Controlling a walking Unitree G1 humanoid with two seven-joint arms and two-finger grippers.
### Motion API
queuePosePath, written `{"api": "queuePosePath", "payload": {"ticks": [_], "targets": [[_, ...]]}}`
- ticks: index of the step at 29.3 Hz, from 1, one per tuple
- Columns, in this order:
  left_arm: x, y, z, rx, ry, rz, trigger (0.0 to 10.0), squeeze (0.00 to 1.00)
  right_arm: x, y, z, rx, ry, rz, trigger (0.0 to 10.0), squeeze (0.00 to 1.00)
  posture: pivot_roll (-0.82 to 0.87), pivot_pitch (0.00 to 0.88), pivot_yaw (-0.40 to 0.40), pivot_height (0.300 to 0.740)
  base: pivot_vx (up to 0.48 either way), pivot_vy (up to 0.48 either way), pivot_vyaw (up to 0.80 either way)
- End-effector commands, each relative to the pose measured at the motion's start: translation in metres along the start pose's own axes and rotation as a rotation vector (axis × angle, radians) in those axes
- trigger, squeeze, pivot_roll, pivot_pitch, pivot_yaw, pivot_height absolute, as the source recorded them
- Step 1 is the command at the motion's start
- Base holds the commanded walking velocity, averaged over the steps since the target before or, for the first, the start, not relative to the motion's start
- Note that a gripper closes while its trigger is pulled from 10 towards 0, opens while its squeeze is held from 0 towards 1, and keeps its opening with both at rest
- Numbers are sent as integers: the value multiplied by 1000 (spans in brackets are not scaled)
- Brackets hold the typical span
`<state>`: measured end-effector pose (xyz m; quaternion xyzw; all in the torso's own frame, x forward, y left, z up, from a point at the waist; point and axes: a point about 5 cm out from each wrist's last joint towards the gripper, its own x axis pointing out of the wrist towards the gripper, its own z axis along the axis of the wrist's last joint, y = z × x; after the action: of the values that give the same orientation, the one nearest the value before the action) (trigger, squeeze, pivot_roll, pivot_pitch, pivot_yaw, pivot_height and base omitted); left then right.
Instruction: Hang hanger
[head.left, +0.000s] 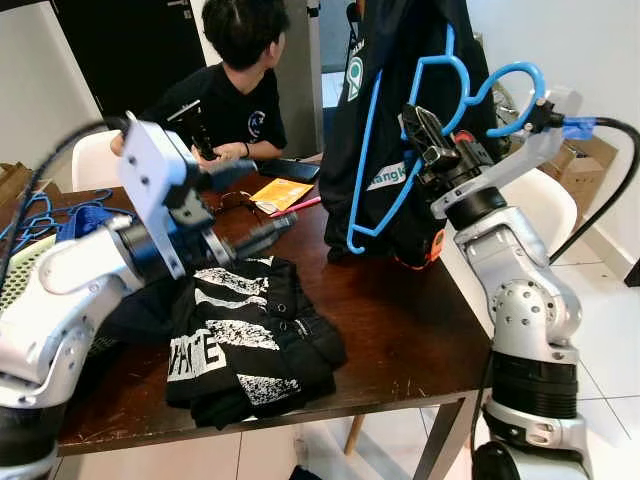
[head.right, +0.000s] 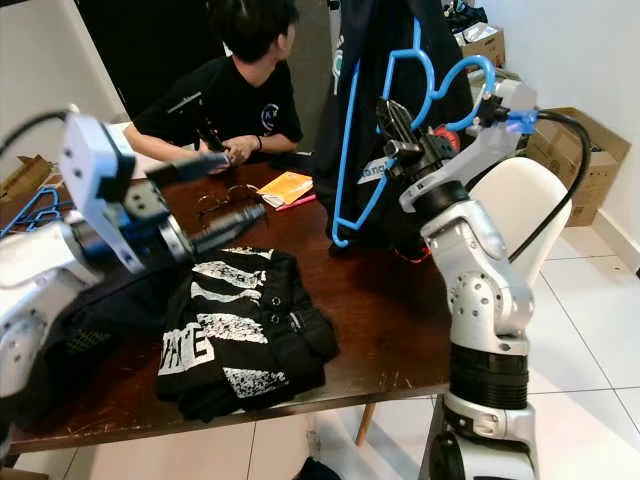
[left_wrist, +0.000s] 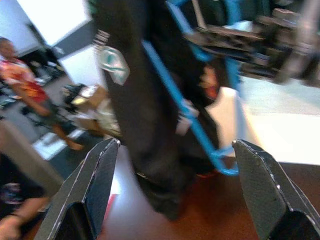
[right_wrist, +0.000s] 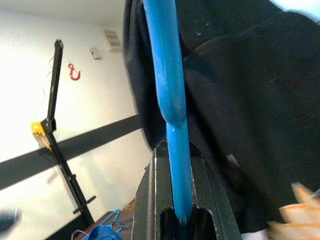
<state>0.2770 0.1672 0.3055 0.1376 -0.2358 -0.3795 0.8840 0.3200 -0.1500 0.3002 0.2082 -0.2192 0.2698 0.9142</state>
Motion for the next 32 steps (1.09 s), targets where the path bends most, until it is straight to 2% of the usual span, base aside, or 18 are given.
{"api": "queuePosePath", "payload": {"ticks": [1, 2, 4, 7, 9, 12, 14, 15, 20, 22, 25, 30, 32], "targets": [[-3, 22, 6, 79, -6, 142, 10000, 0, -2, 8, 6, -61, -8, 76, 10000, 0, 52, 0, 50, 740, 0, 0, 0], [-5, 34, 11, 132, -2, 204, 10000, 0, -7, 7, 8, -87, 3, 103, 10000, 0, 52, 0, 50, 740, 0, 0, 0], [-5, 34, 11, 132, -2, 204, 10000, 0, -7, 7, 8, -87, 3, 103, 10000, 0, 52, 0, 50, 740, 0, 0, 0], [-6, 49, 15, 243, 14, 275, 10000, 0, -15, 11, 9, -111, 26, 178, 10000, 0, 51, 0, 54, 740, 0, 0, 0], [-6, 50, 16, 258, 15, 281, 10000, 0, -16, 12, 9, -111, 30, 190, 10000, 0, 51, 0, 54, 740, 0, 0, 0], [2, 49, 16, 275, -9, 292, 10000, 0, -19, 20, 3, -111, 52, 241, 10000, 0, 51, 0, 53, 740, 0, 0, 0], [10, 43, 14, 248, -30, 265, 10000, 0, -18, 23, -1, -110, 62, 255, 10000, 0, 51, 0, 53, 740, 0, 0, 0], [23, 30, 11, 182, -72, 221, 10000, 0, -17, 27, -5, -105, 71, 271, 10000, 0, 51, 0, 53, 740, 0, 0, 0], [29, 24, 10, 149, -96, 207, 10000, 0, -16, 29, -7, -106, 77, 280, 10000, 0, 51, 0, 53, 740, 0, 0, 0], [37, 12, 6, 114, -108, 161, 10000, 0, -16, 30, -9, -105, 80, 285, 10000, 0, 52, 0, 55, 740, 0, 0, 0], [43, 3, 0, 91, -112, 144, 10000, 0, -15, 32, -10, -102, 83, 292, 10000, 0, 52, 0, 55, 740, 0, 0, 0], [45, 4, -5, 124, -89, 180, 10000, 0, -14, 35, -10, -98, 80, 307, 10000, 0, 45, 0, 51, 740, 0, 0, 0], [47, 7, -7, 155, -77, 230, 10000, 0, -14, 36, -9, -93, 78, 316, 10000, 0, 45, 0, 51, 740, 0, 0, 0]]}}
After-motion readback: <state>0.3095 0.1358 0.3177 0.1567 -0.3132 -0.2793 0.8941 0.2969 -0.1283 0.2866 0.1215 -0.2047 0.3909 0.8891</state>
